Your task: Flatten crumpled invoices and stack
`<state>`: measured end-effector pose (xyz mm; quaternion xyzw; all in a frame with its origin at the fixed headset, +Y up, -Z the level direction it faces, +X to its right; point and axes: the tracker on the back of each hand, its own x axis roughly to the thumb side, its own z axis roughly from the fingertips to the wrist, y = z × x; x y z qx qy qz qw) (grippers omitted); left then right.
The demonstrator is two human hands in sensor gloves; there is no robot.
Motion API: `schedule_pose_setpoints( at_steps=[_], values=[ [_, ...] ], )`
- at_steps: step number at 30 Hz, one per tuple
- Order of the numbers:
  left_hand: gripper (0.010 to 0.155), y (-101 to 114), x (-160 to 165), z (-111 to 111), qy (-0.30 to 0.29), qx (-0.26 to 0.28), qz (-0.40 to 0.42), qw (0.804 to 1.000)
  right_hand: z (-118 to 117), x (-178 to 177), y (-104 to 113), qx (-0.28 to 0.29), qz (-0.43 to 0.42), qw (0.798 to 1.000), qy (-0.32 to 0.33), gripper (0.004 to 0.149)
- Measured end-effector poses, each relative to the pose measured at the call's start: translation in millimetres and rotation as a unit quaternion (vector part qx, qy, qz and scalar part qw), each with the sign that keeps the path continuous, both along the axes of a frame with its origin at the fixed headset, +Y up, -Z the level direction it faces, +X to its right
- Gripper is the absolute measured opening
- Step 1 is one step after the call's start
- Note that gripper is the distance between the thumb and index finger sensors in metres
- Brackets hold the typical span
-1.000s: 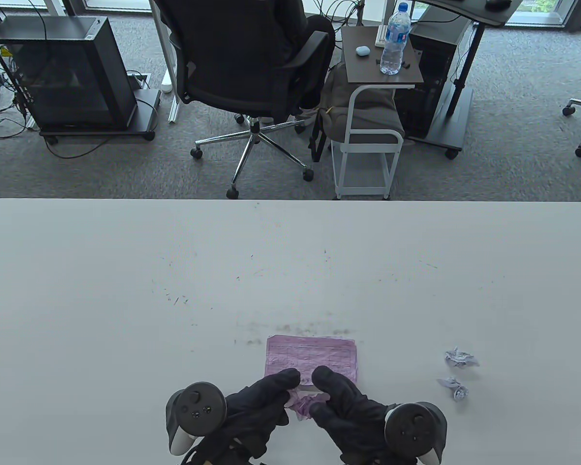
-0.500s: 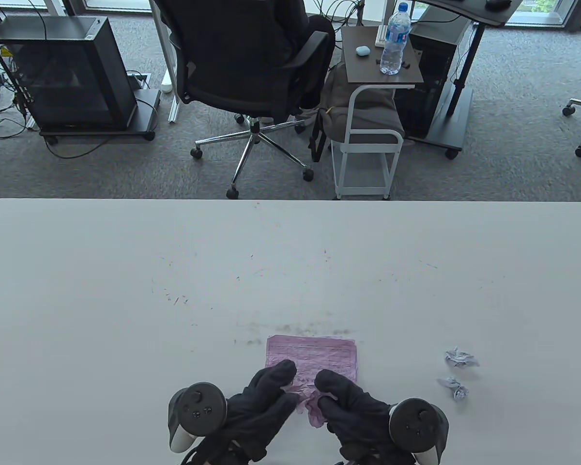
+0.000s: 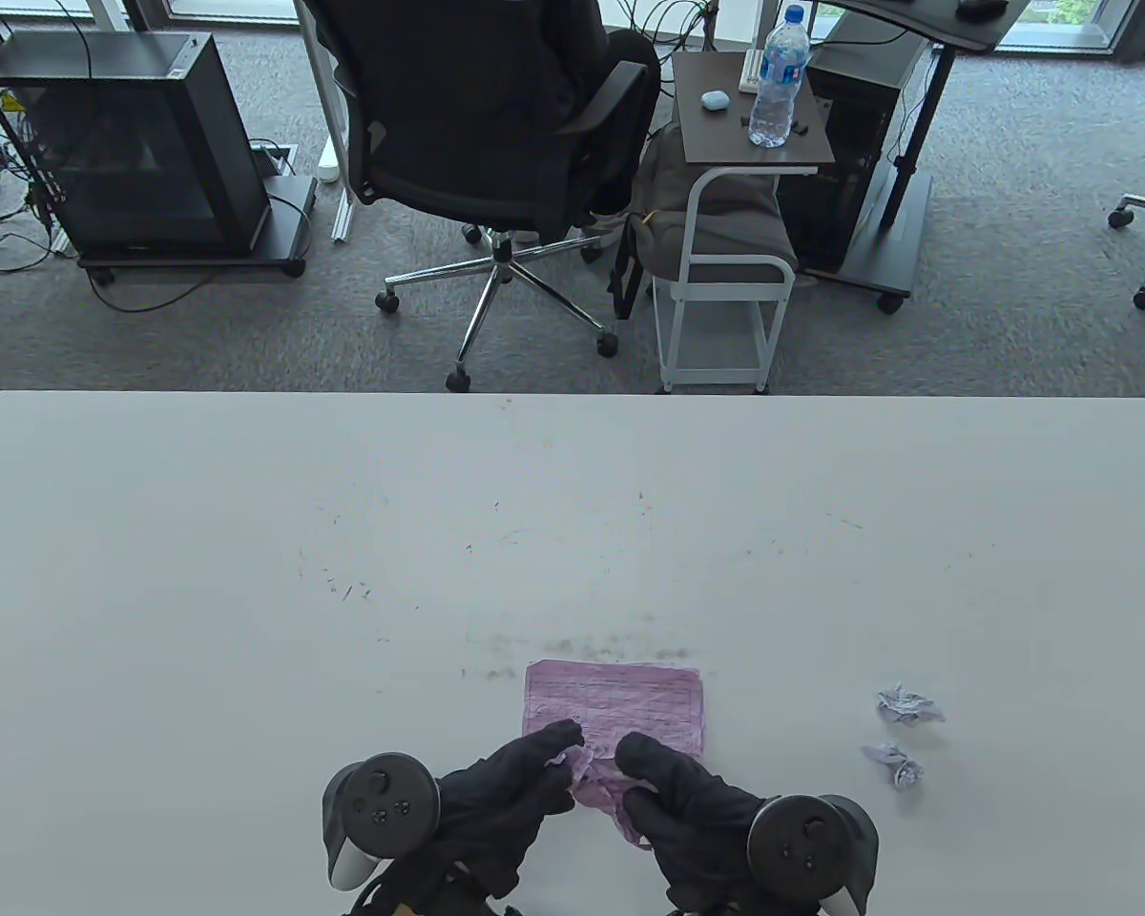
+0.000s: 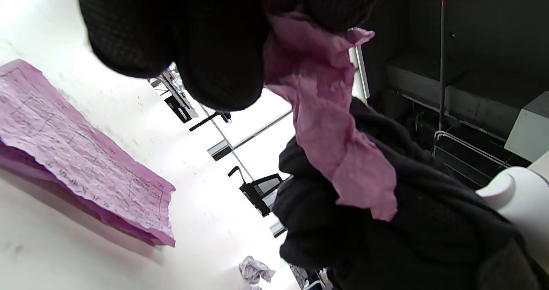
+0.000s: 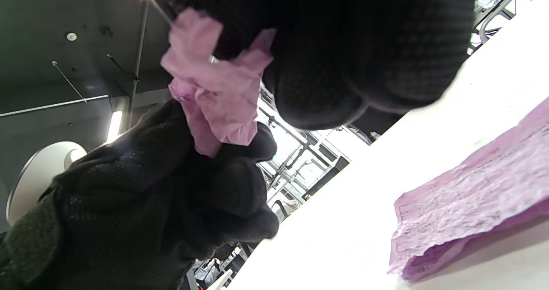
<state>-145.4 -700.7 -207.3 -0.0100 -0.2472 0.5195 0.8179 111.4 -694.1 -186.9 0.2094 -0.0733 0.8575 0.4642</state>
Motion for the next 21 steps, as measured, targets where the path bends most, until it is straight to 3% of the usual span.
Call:
schedule_pose_setpoints(
  at_steps=[5,11,15,18,21],
  values=[
    [0.048,-2.1,-13.3,-3.1,0.039,-0.019,0.078,0.996,-3.7,5.5,-4.6,-0.024,0.012,0.999,-0.025,0.048],
    [0.046,-3.4,-19.0,-4.3,0.041,-0.043,0.148,0.987,-5.6,5.3,-7.2,-0.037,0.026,0.999,-0.027,0.048],
    [0.045,3.2,-15.8,-3.1,0.033,0.012,0.08,0.996,-6.8,1.6,-10.5,-0.069,0.079,0.994,0.002,0.059],
    [0.045,8.6,-6.9,1.2,0.025,0.06,0.006,0.998,-5.9,1.7,-6.7,-0.044,0.141,0.989,0.009,0.075],
    [0.045,13.2,4.6,6.8,0.013,0.098,-0.052,0.994,-3.3,-0.5,-3.7,-0.02,0.133,0.991,0.027,0.08]
  ],
)
